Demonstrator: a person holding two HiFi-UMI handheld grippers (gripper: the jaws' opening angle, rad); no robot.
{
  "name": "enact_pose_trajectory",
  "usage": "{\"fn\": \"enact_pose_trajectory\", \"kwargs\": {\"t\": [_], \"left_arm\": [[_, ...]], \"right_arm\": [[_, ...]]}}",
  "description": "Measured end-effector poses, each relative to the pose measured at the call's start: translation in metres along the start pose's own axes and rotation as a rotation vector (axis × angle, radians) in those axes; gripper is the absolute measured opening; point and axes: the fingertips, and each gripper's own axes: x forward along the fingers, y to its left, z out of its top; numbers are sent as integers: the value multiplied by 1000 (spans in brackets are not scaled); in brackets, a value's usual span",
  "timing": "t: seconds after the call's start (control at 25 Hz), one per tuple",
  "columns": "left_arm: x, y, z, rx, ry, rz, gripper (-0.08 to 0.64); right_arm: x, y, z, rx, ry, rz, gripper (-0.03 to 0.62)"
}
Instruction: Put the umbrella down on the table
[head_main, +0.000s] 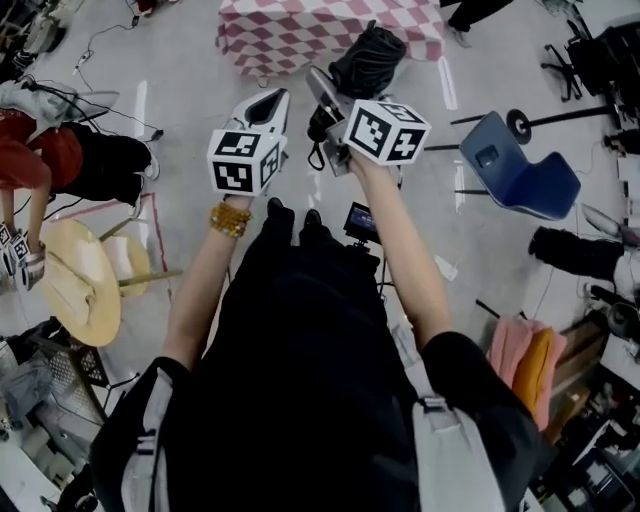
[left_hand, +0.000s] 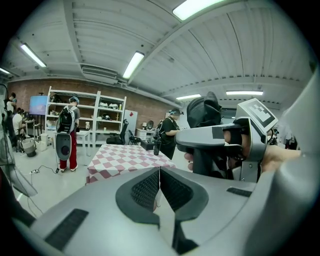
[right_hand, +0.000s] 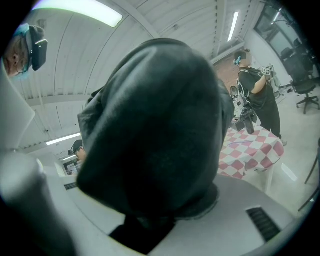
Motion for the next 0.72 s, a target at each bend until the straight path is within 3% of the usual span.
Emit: {"fn": "enact_pose_trajectory", "kwargs": {"t": [0.4, 0.72], "left_arm": [[16, 40, 19, 23, -9, -113, 15], [26, 59, 24, 20, 2, -140, 15]], "right_arm": [[50, 12, 12, -26, -33, -74, 192], [72, 15, 16, -27, -34, -87, 192]]}}
